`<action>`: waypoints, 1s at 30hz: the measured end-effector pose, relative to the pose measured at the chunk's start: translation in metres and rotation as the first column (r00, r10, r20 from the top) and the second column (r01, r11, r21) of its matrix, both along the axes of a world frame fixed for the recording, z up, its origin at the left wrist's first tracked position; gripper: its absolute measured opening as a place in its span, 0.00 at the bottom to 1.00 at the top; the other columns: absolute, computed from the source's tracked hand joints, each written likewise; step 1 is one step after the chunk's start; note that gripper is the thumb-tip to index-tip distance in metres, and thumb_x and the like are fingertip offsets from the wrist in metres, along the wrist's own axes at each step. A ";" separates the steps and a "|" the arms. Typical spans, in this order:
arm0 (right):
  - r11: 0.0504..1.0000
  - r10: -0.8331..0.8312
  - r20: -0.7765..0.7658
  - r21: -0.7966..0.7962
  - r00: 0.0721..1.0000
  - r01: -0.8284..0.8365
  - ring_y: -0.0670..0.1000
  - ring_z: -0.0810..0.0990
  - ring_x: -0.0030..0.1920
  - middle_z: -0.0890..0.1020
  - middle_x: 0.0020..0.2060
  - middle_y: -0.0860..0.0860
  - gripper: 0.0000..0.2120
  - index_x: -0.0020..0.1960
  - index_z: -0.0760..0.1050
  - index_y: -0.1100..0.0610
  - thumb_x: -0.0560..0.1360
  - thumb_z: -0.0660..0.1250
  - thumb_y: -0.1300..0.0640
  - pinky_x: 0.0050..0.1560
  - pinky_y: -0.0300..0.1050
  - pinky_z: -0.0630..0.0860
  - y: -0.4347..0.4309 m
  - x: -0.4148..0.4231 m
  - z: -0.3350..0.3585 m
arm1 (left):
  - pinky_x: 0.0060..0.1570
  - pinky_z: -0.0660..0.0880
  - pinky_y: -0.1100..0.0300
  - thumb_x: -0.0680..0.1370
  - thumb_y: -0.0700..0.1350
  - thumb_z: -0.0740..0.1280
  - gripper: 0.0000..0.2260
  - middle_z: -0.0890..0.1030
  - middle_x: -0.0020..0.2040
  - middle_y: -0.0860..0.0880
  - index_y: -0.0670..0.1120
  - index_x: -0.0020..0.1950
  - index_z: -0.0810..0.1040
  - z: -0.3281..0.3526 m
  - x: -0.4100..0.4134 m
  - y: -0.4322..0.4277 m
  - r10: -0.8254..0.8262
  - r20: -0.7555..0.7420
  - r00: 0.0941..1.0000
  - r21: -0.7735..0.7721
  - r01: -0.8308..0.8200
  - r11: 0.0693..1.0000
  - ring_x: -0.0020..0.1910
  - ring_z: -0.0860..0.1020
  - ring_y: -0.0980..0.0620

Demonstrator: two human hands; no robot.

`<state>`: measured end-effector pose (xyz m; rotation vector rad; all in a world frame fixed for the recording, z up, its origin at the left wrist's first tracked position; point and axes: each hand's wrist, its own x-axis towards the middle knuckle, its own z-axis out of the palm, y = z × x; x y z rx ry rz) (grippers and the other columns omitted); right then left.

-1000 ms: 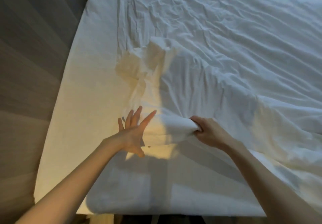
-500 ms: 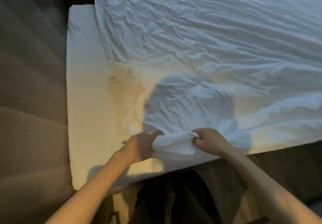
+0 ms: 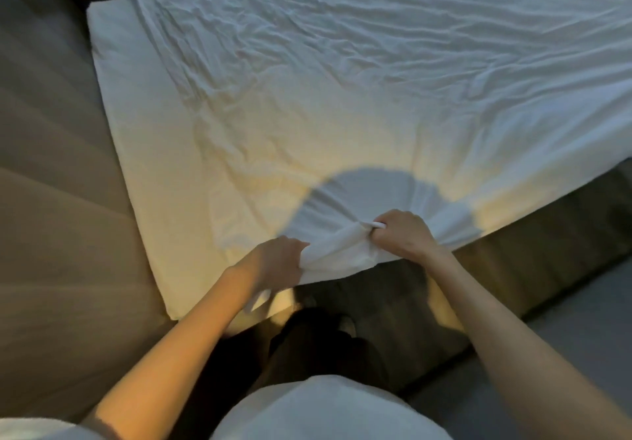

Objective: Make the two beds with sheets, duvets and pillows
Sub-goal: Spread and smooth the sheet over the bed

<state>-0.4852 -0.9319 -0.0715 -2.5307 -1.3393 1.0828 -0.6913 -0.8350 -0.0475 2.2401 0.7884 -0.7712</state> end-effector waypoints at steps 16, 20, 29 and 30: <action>0.977 -0.214 -0.215 -0.040 0.953 0.210 0.52 0.65 0.31 0.68 0.28 0.52 0.09 0.31 0.67 0.57 0.69 0.62 0.61 0.35 0.46 0.60 -0.093 -0.044 -0.042 | 0.33 0.67 0.60 0.73 0.40 0.66 0.08 0.71 0.39 0.50 0.44 0.48 0.69 -0.017 -0.031 -0.080 -0.116 -0.234 0.965 -0.019 0.115 0.993 0.37 0.72 0.50; 0.964 -0.266 -0.321 -0.115 0.909 0.241 0.50 0.68 0.32 0.70 0.28 0.50 0.12 0.30 0.67 0.56 0.71 0.59 0.64 0.34 0.44 0.62 -0.117 -0.048 -0.072 | 0.41 0.69 0.57 0.76 0.47 0.66 0.19 0.75 0.57 0.49 0.49 0.66 0.69 -0.056 -0.027 -0.089 -0.160 -0.233 0.959 -0.070 0.148 0.987 0.54 0.77 0.47; 0.996 -0.093 -0.034 -0.003 0.995 0.093 0.56 0.66 0.68 0.71 0.68 0.51 0.29 0.72 0.67 0.51 0.72 0.69 0.55 0.69 0.50 0.62 -0.135 -0.001 -0.098 | 0.46 0.71 0.53 0.81 0.46 0.61 0.13 0.76 0.60 0.45 0.47 0.65 0.70 -0.085 0.010 -0.104 -0.163 -0.108 0.981 0.138 0.177 0.974 0.57 0.76 0.42; 0.995 -0.095 -0.045 -0.014 0.994 0.095 0.58 0.63 0.69 0.68 0.70 0.52 0.32 0.73 0.64 0.50 0.71 0.70 0.55 0.69 0.51 0.63 -0.134 0.004 -0.095 | 0.46 0.70 0.54 0.82 0.48 0.60 0.13 0.77 0.60 0.45 0.48 0.66 0.71 -0.082 0.013 -0.100 -0.157 -0.103 0.982 0.168 0.173 0.971 0.57 0.77 0.43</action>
